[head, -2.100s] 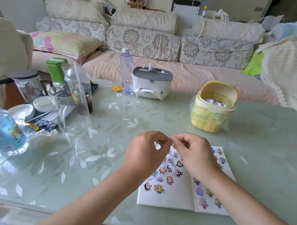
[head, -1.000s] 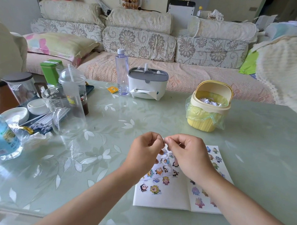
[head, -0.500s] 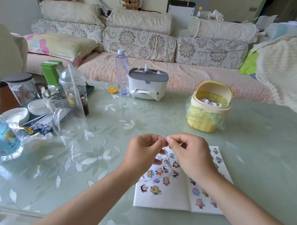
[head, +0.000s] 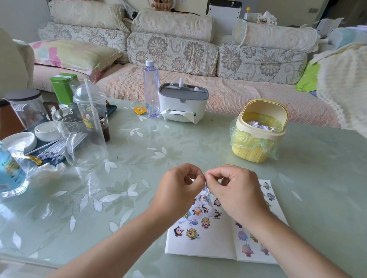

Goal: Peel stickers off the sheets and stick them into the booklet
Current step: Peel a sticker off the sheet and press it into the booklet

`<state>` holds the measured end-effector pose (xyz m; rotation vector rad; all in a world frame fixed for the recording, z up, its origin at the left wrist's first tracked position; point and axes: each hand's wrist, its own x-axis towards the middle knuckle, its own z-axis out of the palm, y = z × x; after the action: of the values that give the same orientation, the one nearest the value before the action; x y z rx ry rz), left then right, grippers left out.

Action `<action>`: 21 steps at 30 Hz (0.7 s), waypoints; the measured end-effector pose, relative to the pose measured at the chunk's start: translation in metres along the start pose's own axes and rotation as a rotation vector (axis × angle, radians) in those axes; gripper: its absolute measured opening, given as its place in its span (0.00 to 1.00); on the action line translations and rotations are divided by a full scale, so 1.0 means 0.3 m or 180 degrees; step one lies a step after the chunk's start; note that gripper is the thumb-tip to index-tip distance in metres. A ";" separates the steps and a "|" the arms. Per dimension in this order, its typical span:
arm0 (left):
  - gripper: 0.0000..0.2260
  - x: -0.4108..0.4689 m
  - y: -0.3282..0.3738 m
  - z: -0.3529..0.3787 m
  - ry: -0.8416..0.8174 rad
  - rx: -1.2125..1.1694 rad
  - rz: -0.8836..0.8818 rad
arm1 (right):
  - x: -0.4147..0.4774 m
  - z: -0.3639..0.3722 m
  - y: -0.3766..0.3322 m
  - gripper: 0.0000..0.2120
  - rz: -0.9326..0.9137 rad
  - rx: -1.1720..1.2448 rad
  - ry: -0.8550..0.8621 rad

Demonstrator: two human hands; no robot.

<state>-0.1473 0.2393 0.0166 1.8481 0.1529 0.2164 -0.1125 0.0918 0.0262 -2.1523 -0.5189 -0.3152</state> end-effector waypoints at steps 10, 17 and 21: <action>0.07 0.007 0.009 -0.009 -0.0052 -0.0137 0.0014 | 0.013 -0.021 -0.008 0.07 0.0576 0.0602 -0.0219; 0.06 0.008 -0.009 -0.024 -0.0137 0.0138 0.0147 | 0.005 -0.028 -0.018 0.07 0.0351 0.0322 -0.0279; 0.06 -0.002 -0.008 -0.010 0.0005 0.0237 0.0163 | -0.009 -0.020 -0.035 0.07 0.0225 0.0121 -0.0231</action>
<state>-0.1486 0.2426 0.0150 1.9273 0.1162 0.2506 -0.1199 0.0920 0.0361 -2.1461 -0.4849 -0.1872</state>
